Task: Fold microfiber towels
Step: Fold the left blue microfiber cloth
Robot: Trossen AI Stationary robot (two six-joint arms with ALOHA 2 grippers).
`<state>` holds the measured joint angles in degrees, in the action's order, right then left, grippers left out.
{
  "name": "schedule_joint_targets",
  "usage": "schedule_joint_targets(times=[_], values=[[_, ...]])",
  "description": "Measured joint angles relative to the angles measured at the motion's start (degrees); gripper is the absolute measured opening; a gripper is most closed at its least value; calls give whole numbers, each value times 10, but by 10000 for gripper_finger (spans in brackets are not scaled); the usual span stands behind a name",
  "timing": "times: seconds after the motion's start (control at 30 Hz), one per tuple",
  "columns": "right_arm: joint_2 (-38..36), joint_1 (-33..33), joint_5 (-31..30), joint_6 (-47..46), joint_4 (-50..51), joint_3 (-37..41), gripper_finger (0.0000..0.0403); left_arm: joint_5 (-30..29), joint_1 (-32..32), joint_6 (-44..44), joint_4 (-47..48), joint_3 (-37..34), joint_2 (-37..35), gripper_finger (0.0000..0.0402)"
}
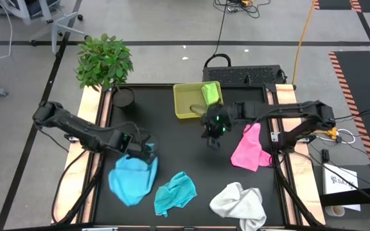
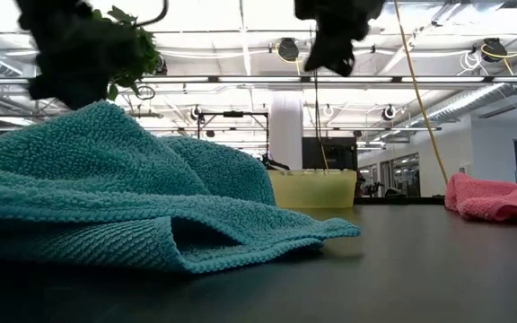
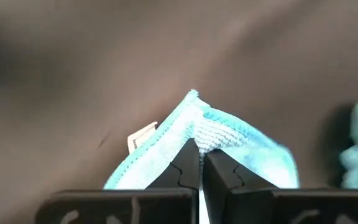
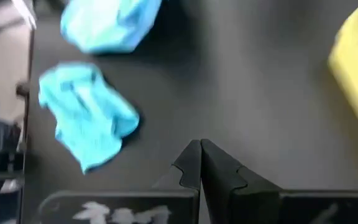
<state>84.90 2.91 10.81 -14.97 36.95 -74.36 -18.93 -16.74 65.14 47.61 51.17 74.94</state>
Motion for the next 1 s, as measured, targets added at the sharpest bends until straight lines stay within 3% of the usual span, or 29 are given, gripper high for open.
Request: schedule_joint_targets(times=[0.1, 0.23, 0.37, 0.67, 0.87, 1.0], values=[[0, -39, 13, -37, -81, 72, 0, -24, 15, -19, -17, 19, 0, 3], [2, -86, 12, -120, -284, 198, 0, -56, 32, -30, -66, 28, 0, 3], [18, -124, -37, -188, -449, 285, 0, -70, 37, -40, -113, 28, 0, 3], [32, -177, -62, -243, -482, 309, 0, -82, 24, -64, -233, 28, 6, 2], [22, -180, -63, -234, -491, 300, 0, -101, 21, -168, -415, 29, 6, 1], [26, -177, -63, -224, -487, 300, 0, -117, 37, -222, -464, 29, -2, 1]])
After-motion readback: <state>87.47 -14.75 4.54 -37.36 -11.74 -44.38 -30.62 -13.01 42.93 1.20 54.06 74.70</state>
